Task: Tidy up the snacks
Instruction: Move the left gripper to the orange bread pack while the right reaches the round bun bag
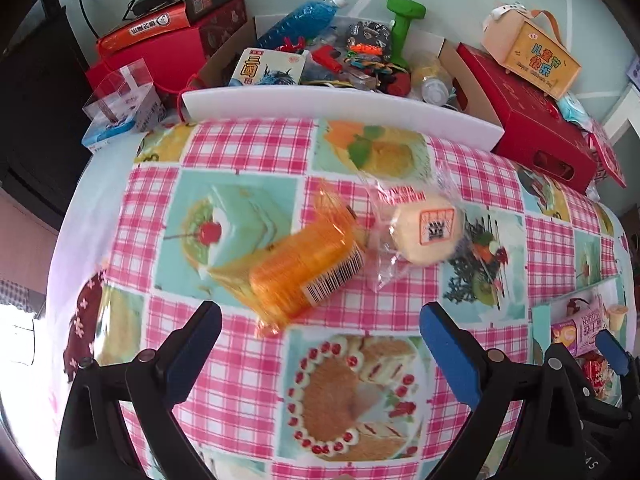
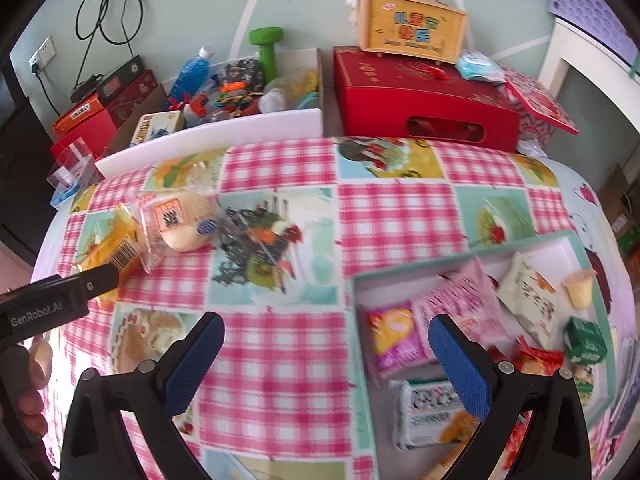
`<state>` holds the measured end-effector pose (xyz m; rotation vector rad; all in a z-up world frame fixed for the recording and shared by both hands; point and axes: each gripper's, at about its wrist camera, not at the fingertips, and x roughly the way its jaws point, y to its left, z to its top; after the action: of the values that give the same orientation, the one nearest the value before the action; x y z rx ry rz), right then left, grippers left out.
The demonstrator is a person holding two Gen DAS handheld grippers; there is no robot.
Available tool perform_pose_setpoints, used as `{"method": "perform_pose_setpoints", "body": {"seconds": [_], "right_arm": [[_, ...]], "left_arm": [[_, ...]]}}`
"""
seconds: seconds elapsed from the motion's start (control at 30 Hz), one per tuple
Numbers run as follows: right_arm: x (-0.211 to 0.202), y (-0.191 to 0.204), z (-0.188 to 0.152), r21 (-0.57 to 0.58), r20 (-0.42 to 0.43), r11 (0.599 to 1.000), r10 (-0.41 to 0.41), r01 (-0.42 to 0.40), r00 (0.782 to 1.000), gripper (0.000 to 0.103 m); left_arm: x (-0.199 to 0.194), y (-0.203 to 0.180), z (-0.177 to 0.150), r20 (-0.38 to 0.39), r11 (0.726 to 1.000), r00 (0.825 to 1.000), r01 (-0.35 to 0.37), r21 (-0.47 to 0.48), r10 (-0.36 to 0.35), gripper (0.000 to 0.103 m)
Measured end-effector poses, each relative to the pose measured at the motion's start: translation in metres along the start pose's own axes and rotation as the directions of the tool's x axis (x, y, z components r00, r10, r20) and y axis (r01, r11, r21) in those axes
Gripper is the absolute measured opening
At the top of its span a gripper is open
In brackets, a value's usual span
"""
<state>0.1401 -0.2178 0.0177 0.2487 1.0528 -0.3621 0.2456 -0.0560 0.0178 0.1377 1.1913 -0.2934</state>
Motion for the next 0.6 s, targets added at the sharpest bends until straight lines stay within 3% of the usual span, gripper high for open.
{"method": "perform_pose_setpoints", "body": {"seconds": [0.37,0.6], "right_arm": [[0.028,0.055,0.039,-0.076,0.042,0.994,0.086,-0.083,0.995,0.103],[0.043,0.076,0.045,-0.129,0.039,0.987,0.099,-0.093,0.994,0.103]], "left_arm": [[0.022,0.032,0.023,-0.031,0.996,0.999,0.038,-0.08,-0.041,0.099],[0.038,0.047,0.024,-0.045,0.994,0.998,0.045,-0.104,-0.05,0.098]]}}
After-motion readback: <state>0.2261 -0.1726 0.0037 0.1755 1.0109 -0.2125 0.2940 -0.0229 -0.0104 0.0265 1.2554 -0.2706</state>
